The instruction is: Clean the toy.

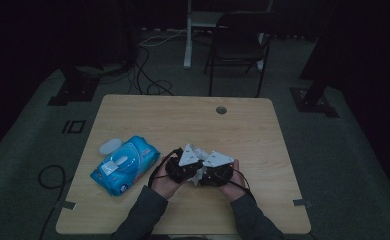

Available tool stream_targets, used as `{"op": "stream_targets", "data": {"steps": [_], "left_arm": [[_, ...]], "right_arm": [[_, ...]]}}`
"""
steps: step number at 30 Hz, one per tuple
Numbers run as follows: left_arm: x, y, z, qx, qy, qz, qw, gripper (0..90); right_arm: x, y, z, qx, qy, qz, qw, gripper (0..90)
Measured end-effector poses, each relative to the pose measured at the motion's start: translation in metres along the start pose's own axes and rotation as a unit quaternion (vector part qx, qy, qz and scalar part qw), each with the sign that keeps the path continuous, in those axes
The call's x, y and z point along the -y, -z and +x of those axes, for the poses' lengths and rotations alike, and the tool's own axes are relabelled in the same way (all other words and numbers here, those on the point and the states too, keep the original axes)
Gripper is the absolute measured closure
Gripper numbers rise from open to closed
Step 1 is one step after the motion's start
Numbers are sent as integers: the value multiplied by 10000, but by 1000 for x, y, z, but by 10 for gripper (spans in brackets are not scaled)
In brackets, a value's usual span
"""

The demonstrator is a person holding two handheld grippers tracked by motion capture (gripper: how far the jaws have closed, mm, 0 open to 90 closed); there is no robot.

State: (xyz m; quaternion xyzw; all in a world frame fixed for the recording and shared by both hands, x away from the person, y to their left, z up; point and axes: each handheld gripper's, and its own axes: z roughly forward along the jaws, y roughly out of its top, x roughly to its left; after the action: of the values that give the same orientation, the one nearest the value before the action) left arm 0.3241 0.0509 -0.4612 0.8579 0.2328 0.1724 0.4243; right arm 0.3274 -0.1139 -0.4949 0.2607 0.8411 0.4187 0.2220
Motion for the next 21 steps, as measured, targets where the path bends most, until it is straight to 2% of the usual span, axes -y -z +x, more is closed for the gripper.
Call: {"op": "stream_targets", "data": {"steps": [4, 12, 17, 21], "left_arm": [[1, 2, 6, -181, 46, -31, 9998, 877], [8, 6, 23, -460, 369, -122, 9982, 877], [7, 6, 27, -528, 359, -150, 9978, 877], [6, 4, 23, -483, 368, -172, 9980, 879]], "right_arm": [[-1, 0, 2, -14, 48, -12, 10000, 340], [-1, 1, 3, -40, 106, -16, 9999, 340], [-2, 2, 4, -58, 170, -40, 9998, 341], [-2, 2, 5, -67, 188, -52, 9998, 340]]}}
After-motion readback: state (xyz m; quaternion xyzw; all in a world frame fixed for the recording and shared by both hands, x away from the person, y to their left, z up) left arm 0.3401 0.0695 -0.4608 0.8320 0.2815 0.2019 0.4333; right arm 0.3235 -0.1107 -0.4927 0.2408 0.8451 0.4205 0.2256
